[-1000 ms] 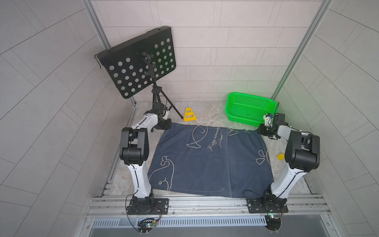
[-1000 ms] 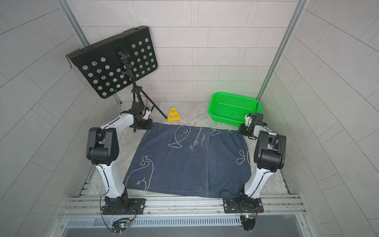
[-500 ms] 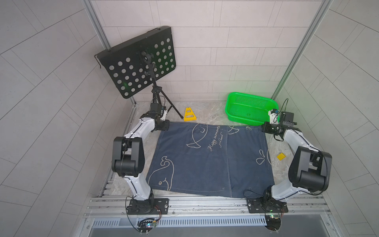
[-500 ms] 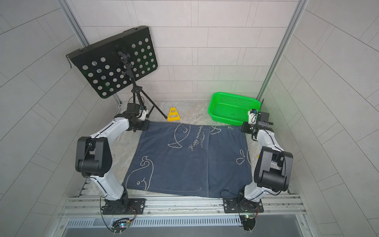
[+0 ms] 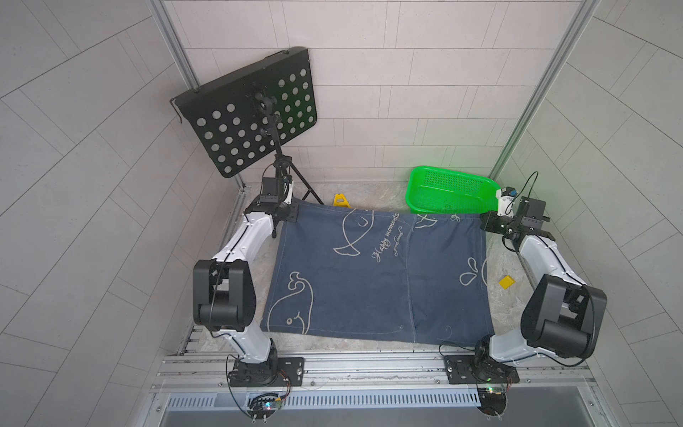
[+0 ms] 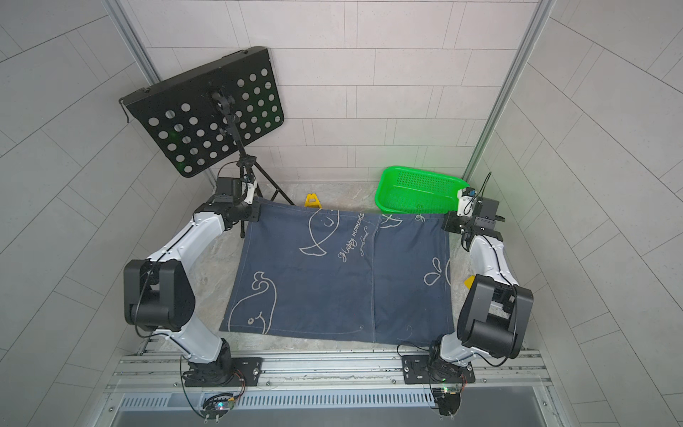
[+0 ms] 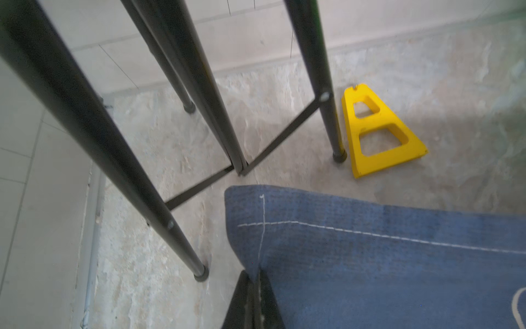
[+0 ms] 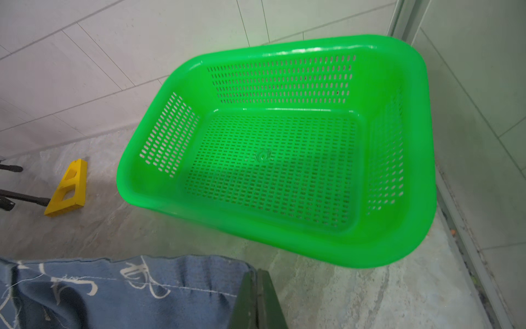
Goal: Roll up the pillowcase
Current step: Fold the pillowcase.
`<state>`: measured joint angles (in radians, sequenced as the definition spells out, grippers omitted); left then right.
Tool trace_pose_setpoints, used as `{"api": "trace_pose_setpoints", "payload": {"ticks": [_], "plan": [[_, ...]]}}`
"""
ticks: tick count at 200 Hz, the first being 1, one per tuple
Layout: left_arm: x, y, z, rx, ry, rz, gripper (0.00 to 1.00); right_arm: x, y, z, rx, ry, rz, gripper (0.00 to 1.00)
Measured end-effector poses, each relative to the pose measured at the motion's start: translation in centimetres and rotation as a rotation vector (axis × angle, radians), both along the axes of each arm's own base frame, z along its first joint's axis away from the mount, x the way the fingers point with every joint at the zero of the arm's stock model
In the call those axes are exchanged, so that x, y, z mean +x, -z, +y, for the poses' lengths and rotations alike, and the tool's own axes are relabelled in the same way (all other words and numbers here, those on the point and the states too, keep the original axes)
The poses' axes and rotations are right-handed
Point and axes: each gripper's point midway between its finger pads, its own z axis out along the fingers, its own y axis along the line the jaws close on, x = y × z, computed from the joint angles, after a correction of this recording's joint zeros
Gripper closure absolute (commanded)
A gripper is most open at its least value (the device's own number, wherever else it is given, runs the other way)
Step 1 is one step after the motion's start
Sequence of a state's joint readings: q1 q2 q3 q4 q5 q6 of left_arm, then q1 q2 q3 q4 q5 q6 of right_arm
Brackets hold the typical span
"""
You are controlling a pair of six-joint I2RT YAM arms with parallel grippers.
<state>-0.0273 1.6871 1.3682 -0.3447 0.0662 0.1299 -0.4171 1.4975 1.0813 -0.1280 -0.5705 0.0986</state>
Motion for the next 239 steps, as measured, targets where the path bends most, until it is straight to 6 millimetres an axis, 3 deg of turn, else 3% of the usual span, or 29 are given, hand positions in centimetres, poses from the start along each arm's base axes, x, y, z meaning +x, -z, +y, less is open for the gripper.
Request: {"api": "trace_pose_setpoints", "payload": {"ticks": [37,73,110,138,185,239], "plan": [[2.2,-2.3,0.0,-0.001,0.002,-0.067,1.00,2.2,-1.4,-0.4,0.009,-0.023,-0.058,1.00],[3.0,-1.6,-0.2,0.001,0.016,-0.064,1.00,3.3,-1.6,-0.4,0.017,-0.048,-0.074,1.00],[3.1,-1.6,0.1,0.019,0.033,-0.070,1.00,3.0,-1.2,0.0,0.005,-0.071,-0.072,1.00],[1.9,-0.4,0.8,0.043,0.048,-0.047,1.00,1.3,-0.3,0.5,-0.005,-0.070,-0.037,1.00],[-2.4,2.4,1.2,0.085,0.093,0.017,1.00,-2.3,0.8,0.8,-0.025,-0.007,0.019,1.00],[-5.6,4.2,1.2,0.093,0.106,0.029,1.00,-7.4,4.6,1.2,0.003,0.116,0.124,1.00]]}}
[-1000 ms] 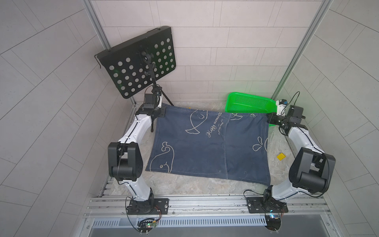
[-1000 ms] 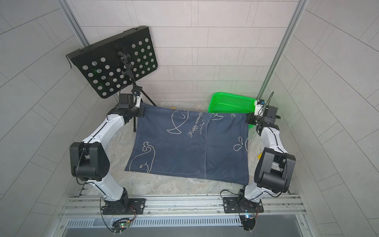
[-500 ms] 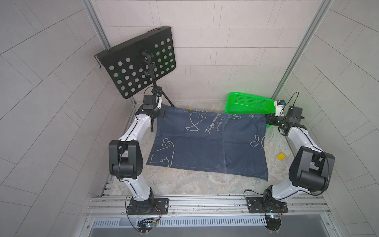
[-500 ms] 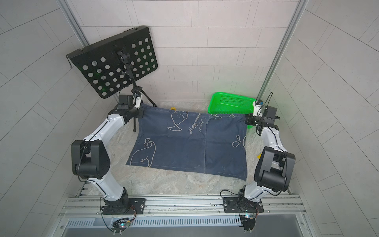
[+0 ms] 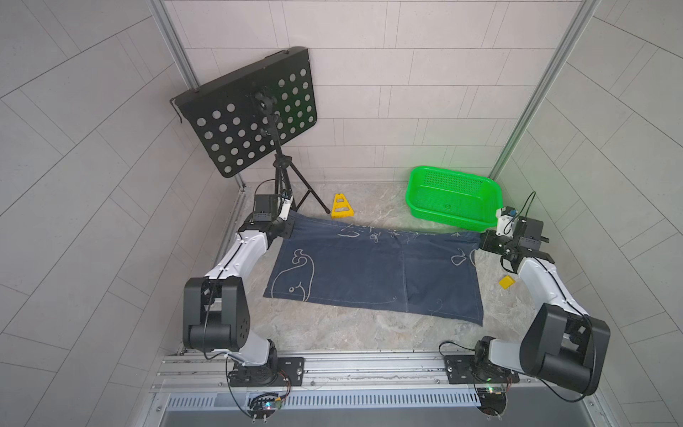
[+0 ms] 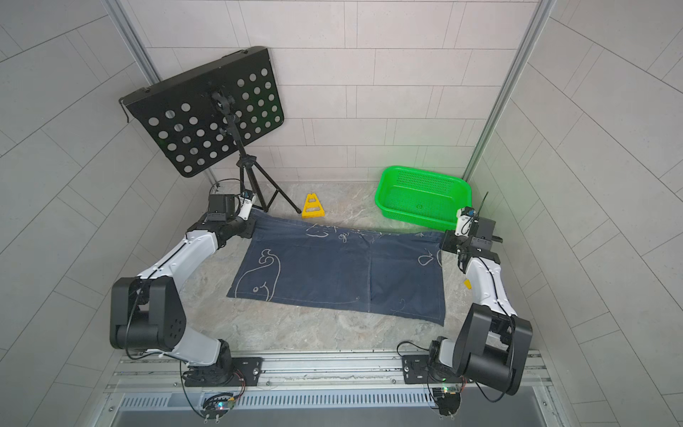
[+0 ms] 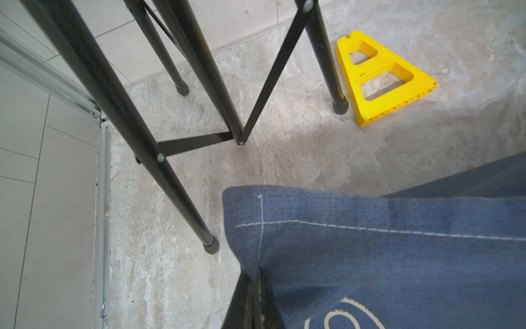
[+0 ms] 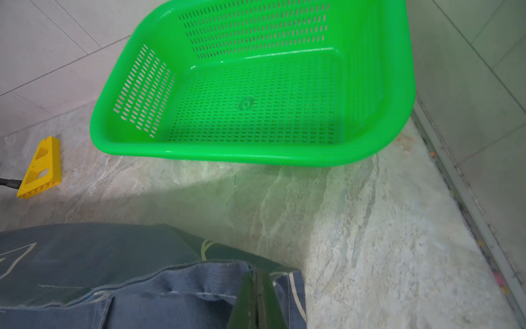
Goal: Roll up the pillowcase
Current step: Fold the pillowcase.
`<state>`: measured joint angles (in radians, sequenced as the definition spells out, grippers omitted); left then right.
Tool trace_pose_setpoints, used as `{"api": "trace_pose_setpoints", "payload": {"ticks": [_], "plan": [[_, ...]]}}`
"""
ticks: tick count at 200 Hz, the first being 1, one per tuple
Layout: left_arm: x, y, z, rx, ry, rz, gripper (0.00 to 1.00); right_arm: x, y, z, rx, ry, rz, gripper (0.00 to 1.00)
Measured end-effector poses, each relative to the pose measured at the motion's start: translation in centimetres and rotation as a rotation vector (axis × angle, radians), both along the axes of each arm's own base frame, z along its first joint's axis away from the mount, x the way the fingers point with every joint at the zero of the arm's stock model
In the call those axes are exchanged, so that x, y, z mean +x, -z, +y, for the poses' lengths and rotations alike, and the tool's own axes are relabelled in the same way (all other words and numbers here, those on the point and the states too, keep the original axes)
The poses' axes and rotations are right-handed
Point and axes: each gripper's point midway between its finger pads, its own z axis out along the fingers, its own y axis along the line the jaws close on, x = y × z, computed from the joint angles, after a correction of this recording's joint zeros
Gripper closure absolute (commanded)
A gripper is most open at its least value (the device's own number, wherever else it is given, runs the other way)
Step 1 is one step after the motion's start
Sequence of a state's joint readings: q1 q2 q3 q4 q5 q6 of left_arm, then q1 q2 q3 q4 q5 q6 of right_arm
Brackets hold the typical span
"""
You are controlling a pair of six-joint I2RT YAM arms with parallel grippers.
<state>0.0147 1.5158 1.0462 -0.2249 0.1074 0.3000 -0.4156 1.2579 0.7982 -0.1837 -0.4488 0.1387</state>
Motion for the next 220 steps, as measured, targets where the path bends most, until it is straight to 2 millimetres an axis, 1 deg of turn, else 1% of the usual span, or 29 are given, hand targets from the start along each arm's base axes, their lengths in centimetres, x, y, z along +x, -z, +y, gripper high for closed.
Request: {"api": "trace_pose_setpoints", "payload": {"ticks": [17,29,38,52,75,100,116,141,159,199,220], "plan": [[-1.5,1.4,0.4,0.016,-0.022,0.021,1.00,-1.3,1.3,0.5,0.014,0.023,0.032,1.00],[-2.6,2.0,0.8,0.030,-0.036,0.034,1.00,-2.4,2.3,0.9,0.014,0.033,0.068,1.00],[-3.2,2.2,1.0,0.037,-0.048,0.036,1.00,-3.0,2.8,1.3,0.012,0.037,0.092,1.00],[-3.9,1.8,1.2,0.036,-0.068,0.022,1.00,-3.5,3.2,1.5,0.017,0.057,0.114,1.00],[-4.6,1.4,1.0,0.016,-0.091,-0.016,1.00,-4.0,3.2,1.3,0.040,0.114,0.116,1.00],[-6.0,2.0,0.8,0.000,-0.116,-0.018,1.00,-4.7,3.0,1.4,0.054,0.174,0.100,1.00],[-6.6,2.2,0.8,0.005,-0.127,-0.016,1.00,-5.5,3.1,1.5,0.069,0.218,0.086,1.00],[-7.2,1.3,0.8,0.009,-0.130,-0.040,1.00,-7.0,3.5,1.7,0.078,0.266,0.076,1.00],[-7.9,0.9,0.9,0.013,-0.129,-0.053,1.00,-7.7,3.2,1.9,0.073,0.274,0.071,1.00],[-10.3,0.8,0.7,0.034,-0.108,-0.026,1.00,-9.4,2.8,2.9,0.043,0.252,0.102,1.00],[-11.4,0.5,0.2,0.037,-0.091,-0.017,1.00,-10.5,2.1,3.5,0.009,0.233,0.130,1.00]]}}
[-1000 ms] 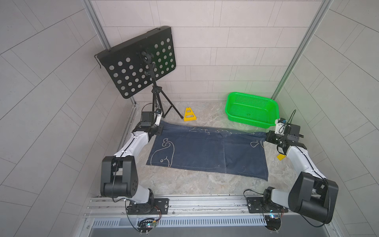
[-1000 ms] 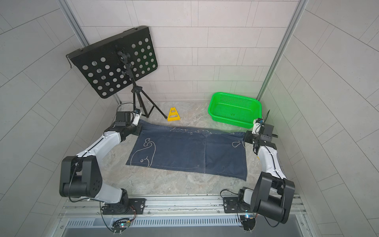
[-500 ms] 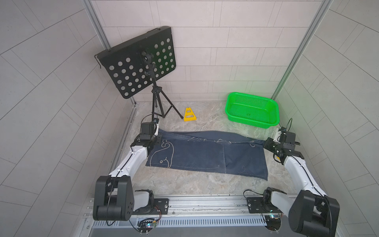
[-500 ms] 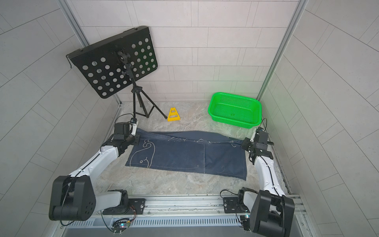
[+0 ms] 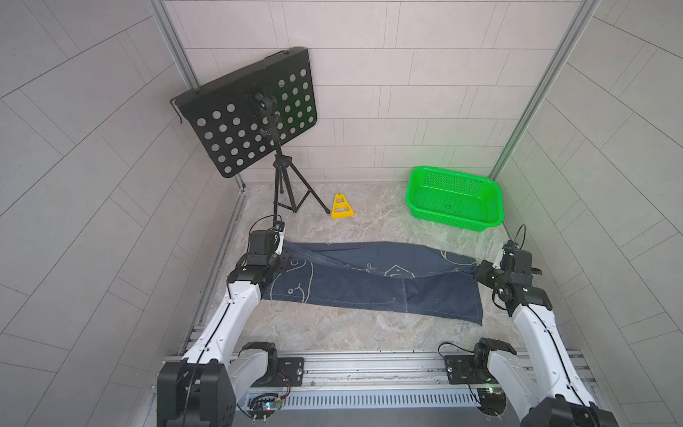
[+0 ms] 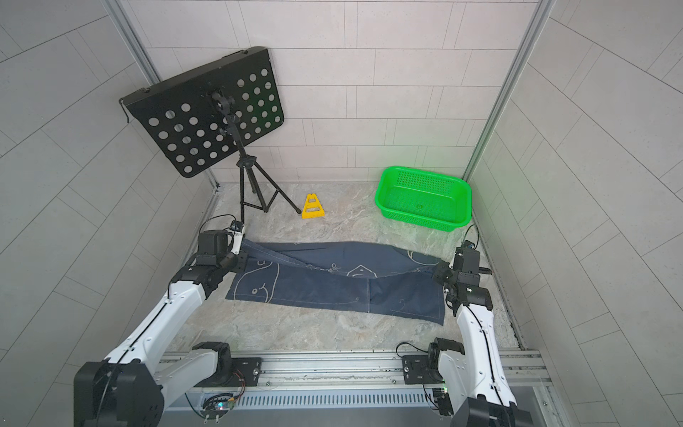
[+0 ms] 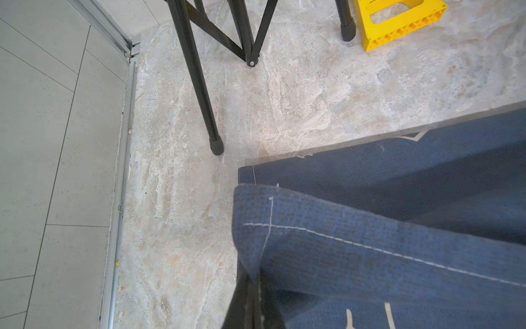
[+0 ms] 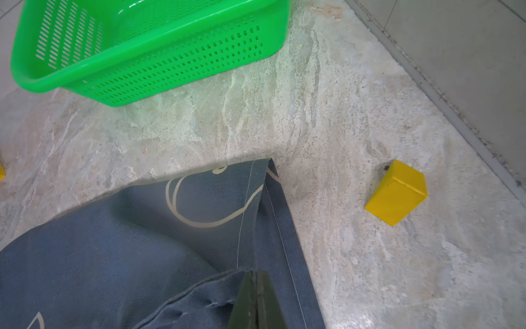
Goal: Roll up the pillowcase
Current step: Fold the pillowcase.
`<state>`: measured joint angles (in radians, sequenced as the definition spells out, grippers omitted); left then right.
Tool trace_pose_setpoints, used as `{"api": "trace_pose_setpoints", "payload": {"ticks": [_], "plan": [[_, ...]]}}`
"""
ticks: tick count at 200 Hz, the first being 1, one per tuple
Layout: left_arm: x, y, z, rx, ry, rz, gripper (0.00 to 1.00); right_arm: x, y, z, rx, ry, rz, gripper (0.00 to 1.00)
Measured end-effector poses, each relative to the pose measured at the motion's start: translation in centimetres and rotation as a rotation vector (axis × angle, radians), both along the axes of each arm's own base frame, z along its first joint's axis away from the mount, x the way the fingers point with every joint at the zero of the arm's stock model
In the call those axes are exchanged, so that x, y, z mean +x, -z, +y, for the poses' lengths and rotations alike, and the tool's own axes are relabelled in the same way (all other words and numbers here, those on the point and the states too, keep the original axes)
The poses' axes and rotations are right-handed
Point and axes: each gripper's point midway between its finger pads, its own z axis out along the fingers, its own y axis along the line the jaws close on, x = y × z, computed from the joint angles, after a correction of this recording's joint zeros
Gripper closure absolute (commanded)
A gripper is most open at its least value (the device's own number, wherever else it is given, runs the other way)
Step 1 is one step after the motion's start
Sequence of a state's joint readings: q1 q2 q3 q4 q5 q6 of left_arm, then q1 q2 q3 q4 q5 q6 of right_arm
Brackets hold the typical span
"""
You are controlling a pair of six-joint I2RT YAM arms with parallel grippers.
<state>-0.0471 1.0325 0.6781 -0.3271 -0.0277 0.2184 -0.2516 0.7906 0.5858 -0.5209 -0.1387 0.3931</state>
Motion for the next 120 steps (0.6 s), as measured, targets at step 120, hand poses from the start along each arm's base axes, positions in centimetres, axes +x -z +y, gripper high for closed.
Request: {"api": "trace_pose_setpoints", "payload": {"ticks": [120], "plan": [[-4.5,0.8,0.5,0.076,0.030,0.074,1.00,-4.5,-2.6,1.2,-0.039,0.026,0.025,1.00]]}}
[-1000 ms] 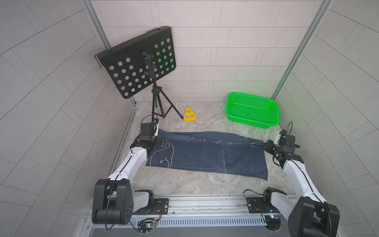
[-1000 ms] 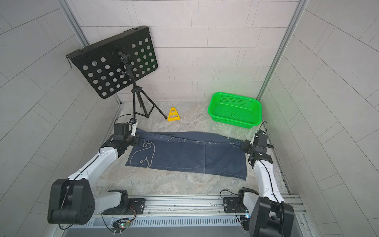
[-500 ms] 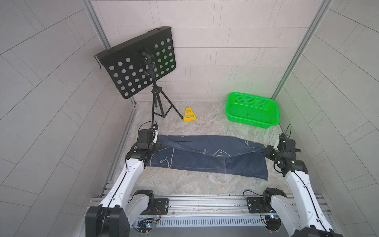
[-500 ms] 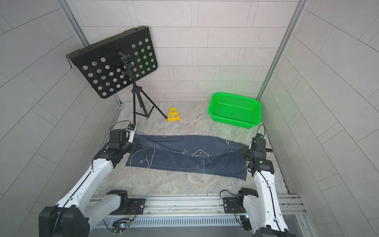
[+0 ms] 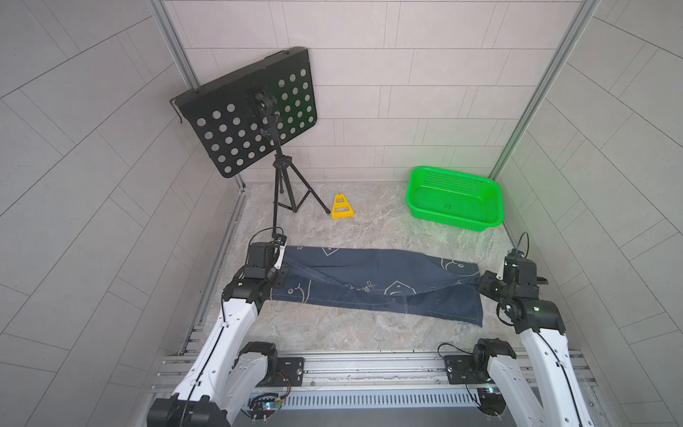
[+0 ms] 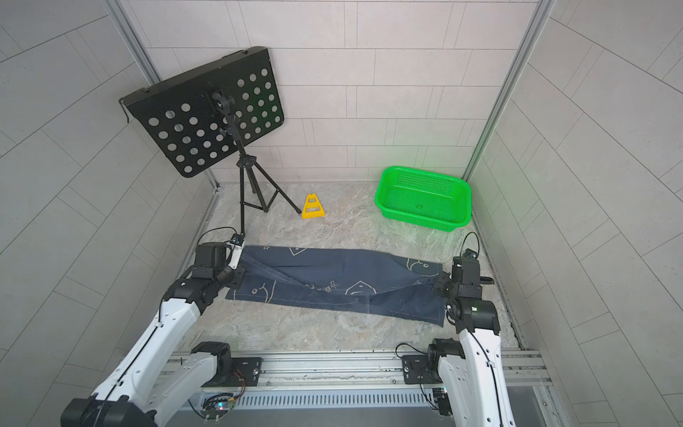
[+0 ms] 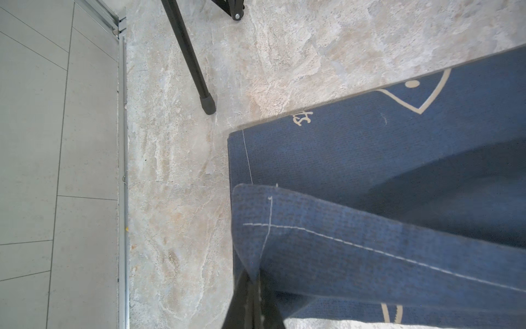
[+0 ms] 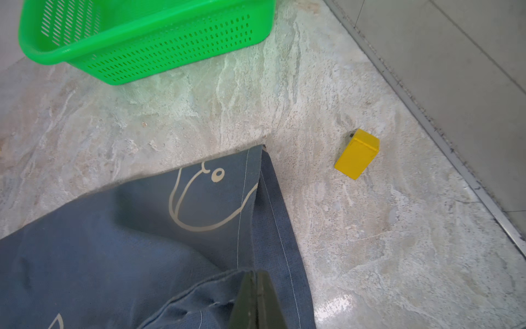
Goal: Roll up the pillowcase
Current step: Fold the pillowcase.
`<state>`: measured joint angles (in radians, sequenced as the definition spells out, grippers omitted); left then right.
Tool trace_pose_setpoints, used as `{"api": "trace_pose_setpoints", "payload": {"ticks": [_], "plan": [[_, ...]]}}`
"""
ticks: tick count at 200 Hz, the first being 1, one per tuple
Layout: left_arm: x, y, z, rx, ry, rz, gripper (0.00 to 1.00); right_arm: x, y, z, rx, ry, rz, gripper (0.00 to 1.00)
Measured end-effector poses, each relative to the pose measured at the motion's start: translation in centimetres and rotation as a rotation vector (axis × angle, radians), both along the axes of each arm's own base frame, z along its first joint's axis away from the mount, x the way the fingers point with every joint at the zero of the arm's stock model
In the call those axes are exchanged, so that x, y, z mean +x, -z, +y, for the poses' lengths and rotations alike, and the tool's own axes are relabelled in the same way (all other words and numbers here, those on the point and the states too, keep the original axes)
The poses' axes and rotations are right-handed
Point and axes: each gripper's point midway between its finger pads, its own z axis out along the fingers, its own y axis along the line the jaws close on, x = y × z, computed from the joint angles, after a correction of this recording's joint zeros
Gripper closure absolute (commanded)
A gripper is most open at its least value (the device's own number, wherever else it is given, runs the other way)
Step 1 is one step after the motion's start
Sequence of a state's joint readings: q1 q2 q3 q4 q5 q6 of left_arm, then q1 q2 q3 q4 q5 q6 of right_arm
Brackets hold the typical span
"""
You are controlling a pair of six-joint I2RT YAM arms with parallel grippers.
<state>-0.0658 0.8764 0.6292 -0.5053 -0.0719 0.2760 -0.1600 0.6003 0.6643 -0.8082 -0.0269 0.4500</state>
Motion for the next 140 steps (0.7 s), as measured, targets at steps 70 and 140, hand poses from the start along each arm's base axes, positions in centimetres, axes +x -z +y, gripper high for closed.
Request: {"api": "trace_pose_setpoints", "payload": {"ticks": [70,140], "plan": [[-0.9,0.2,0.7,0.055,0.006,0.013,1.00,-0.9,-0.2,-0.2,-0.021,0.013,0.049,1.00],[-1.1,3.8,0.3,0.076,0.062,0.163,0.99,-0.7,0.7,0.2,-0.030,-0.012,0.092,0.92]]}}
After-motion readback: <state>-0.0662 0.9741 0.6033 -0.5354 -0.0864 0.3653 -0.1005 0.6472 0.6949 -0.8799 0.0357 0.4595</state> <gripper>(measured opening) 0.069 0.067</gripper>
